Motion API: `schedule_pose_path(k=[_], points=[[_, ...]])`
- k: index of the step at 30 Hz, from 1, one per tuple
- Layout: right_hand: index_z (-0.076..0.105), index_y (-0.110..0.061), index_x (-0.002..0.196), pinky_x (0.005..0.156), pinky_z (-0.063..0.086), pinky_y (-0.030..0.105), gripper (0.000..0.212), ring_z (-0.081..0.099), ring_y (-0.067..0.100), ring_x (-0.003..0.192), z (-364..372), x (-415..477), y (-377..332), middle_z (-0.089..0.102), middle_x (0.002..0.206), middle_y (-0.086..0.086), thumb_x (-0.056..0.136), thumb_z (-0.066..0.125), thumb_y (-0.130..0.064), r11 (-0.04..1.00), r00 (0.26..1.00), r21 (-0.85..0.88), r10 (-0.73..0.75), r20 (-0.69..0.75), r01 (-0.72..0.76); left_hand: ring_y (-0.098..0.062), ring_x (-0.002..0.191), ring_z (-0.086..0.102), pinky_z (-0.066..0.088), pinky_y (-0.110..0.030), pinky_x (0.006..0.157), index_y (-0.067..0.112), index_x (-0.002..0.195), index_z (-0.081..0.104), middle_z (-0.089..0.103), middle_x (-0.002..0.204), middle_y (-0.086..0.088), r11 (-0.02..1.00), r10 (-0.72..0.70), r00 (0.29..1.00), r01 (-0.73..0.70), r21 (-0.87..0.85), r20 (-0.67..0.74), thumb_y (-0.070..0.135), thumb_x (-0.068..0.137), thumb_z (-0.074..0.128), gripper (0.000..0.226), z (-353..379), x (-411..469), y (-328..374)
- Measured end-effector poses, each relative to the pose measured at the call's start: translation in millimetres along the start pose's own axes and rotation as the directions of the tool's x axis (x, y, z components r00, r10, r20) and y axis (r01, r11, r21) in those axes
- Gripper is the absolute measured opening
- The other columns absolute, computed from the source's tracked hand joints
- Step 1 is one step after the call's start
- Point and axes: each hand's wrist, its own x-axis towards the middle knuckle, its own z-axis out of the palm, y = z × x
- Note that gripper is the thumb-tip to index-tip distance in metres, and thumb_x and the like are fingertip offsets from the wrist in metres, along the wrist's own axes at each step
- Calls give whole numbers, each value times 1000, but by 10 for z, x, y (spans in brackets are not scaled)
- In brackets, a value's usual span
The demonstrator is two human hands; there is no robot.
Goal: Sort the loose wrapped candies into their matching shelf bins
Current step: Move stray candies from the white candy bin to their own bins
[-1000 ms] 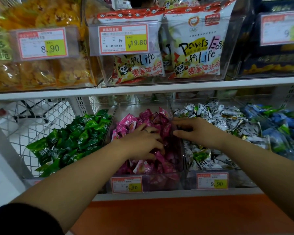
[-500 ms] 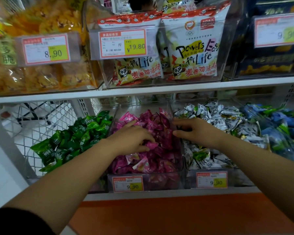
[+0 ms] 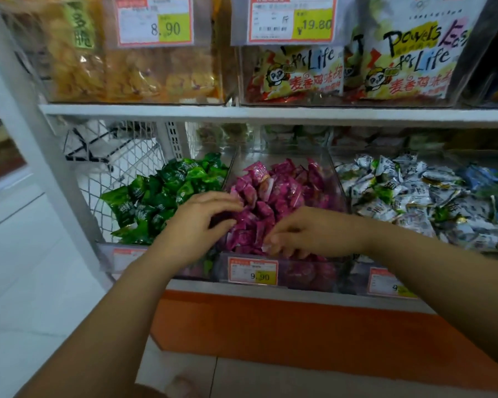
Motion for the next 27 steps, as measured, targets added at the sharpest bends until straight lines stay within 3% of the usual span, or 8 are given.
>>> schedule_pose_path(k=[3,5,7,9,12,15,23,27], points=[[62,4,104,57,46,12,41,53,23,60,98,116,-43,56,71,13,101,41,-31,996,991,6,88,104,-90,-8,123,43,31,-25,106,30,118,64,50,130,17,1000,20,1000,-20,24,-1,21,89,63,30,31,-42,-38],[62,4,105,57,41,19,43,41,20,58,84,152,-120,45,68,12,101,39,-32,990,977,10,140,161,-144,-4,121,43,29,-18,102,29,118,64,50,132,16,999,29,1000,-29,45,3,19,90,63,31,42,-30,-51],[65,-5,101,66,41,31,43,43,23,67,67,215,-126,50,78,18,100,38,-38,984,954,-2,171,246,-176,3,116,43,29,-12,98,30,119,63,50,130,18,999,25,1000,-25,25,1,16,90,62,33,41,-17,-63],[64,-21,97,80,47,30,34,59,12,76,81,262,-132,65,88,3,101,36,-40,965,918,64,222,330,-256,6,112,46,34,-12,98,29,119,63,50,124,22,999,11,1000,-12,-40,-14,10,89,63,36,32,-15,-57],[51,-20,130,109,34,35,41,49,14,125,142,336,-103,54,134,-3,102,29,-40,941,890,177,194,412,-287,5,111,48,35,-12,99,30,119,63,50,120,25,995,-18,1000,16,-97,-16,6,89,60,39,11,-21,-44],[25,-19,149,107,22,27,52,27,15,141,141,380,-97,27,155,-2,102,24,-42,927,915,246,186,359,-285,11,107,46,28,3,90,33,119,62,49,117,27,994,-33,999,32,-108,-5,5,90,58,41,-4,-24,-61],[29,-26,147,104,36,33,48,37,15,135,86,455,31,36,150,-3,100,37,-34,939,957,243,194,213,-245,14,90,49,33,3,76,26,115,66,50,107,23,996,-31,997,24,-83,-74,4,87,57,37,10,-12,-37],[31,-21,146,98,43,30,48,44,14,128,1,484,69,44,144,0,100,39,-25,953,969,216,179,168,-213,-2,96,50,36,-16,93,21,112,68,54,101,17,997,-12,990,2,-73,-140,9,84,54,32,76,31,-63]])
